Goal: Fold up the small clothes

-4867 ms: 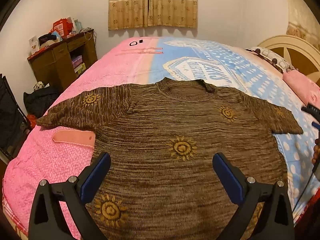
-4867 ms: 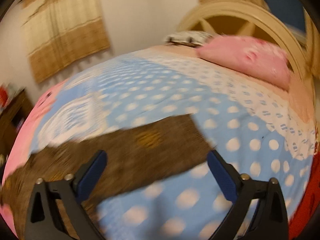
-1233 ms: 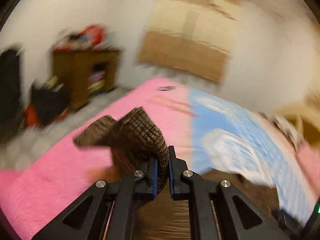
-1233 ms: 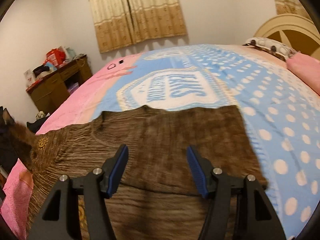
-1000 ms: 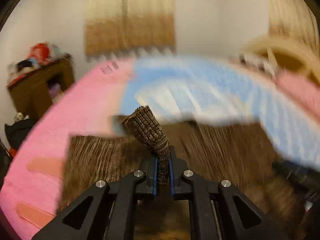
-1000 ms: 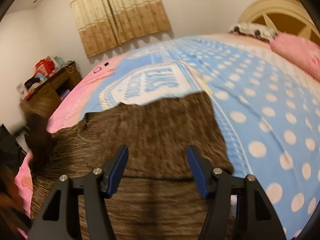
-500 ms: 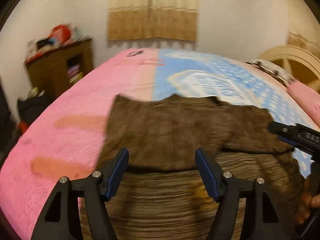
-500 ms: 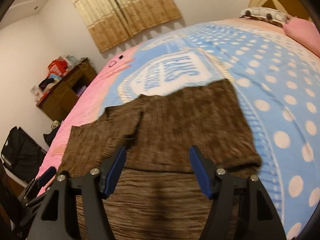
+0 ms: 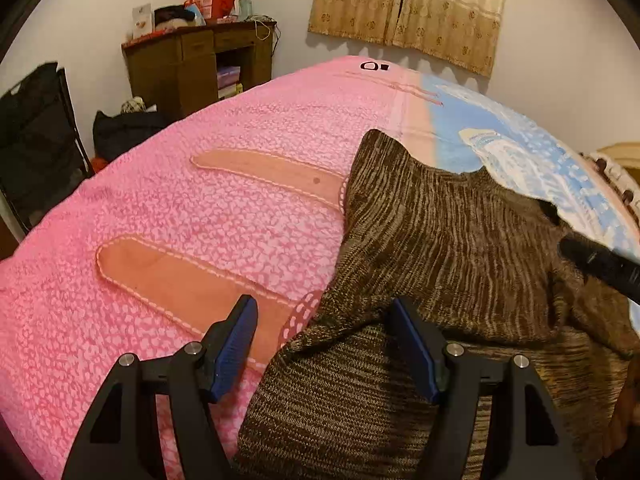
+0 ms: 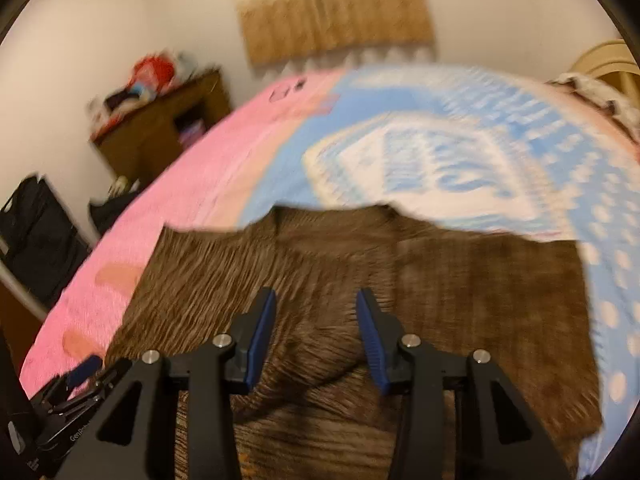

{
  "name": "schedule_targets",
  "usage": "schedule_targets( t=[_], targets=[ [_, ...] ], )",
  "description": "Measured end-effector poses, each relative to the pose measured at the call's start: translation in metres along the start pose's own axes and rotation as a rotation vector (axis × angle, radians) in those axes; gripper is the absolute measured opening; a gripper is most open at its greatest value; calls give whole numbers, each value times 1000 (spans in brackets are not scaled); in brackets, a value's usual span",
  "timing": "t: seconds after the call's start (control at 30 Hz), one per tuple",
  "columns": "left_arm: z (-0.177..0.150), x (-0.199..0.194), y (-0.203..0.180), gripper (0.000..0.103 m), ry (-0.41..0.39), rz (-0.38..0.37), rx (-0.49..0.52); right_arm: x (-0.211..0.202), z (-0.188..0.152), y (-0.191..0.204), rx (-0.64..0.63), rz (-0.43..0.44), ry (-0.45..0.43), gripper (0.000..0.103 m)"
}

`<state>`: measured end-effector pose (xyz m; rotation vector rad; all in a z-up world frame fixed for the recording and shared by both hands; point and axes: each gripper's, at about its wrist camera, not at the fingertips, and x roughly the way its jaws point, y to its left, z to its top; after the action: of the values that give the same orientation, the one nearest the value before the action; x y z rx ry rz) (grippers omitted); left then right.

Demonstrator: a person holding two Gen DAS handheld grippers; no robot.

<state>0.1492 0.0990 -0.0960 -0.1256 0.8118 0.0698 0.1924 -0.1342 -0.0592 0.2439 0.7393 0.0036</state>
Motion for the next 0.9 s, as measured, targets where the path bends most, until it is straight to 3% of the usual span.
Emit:
schedule_targets(
  t=[0.1,0.17,0.23,0.27,0.33,0.43,0.53,0.63,0.8,0.9],
  targets=[
    [-1,2,0,70,6,9,12,20,-15,10,-127,-1,110,38],
    [-2,2,0,70,9,5,25,11,-27,11,-189,-44,96,32],
    [-3,0,1,70,9,-9,48,-9,-42,2,-213,-94,96,33],
    [-4,-3,3,70,12,-21,63,-15,-48,-4,-213,-119,105,45],
    [-5,-11,6,70,14,-53,94,-32,-67,-25,-161,-146,131,57],
    [-17,-36,21,70,2,-119,126,-75,-95,-53,-77,-204,119,55],
    [-41,-67,48,70,-4,-208,159,-127,-120,-75,12,-199,44,57],
    [-61,-95,70,70,-16,-237,204,-177,-144,-90,81,-180,-7,57],
    [-97,-140,95,70,-7,-296,337,-251,-172,-107,128,-157,-62,61],
    [-115,-150,99,70,26,-332,368,-269,-194,-104,99,-147,-51,62]
  ],
)
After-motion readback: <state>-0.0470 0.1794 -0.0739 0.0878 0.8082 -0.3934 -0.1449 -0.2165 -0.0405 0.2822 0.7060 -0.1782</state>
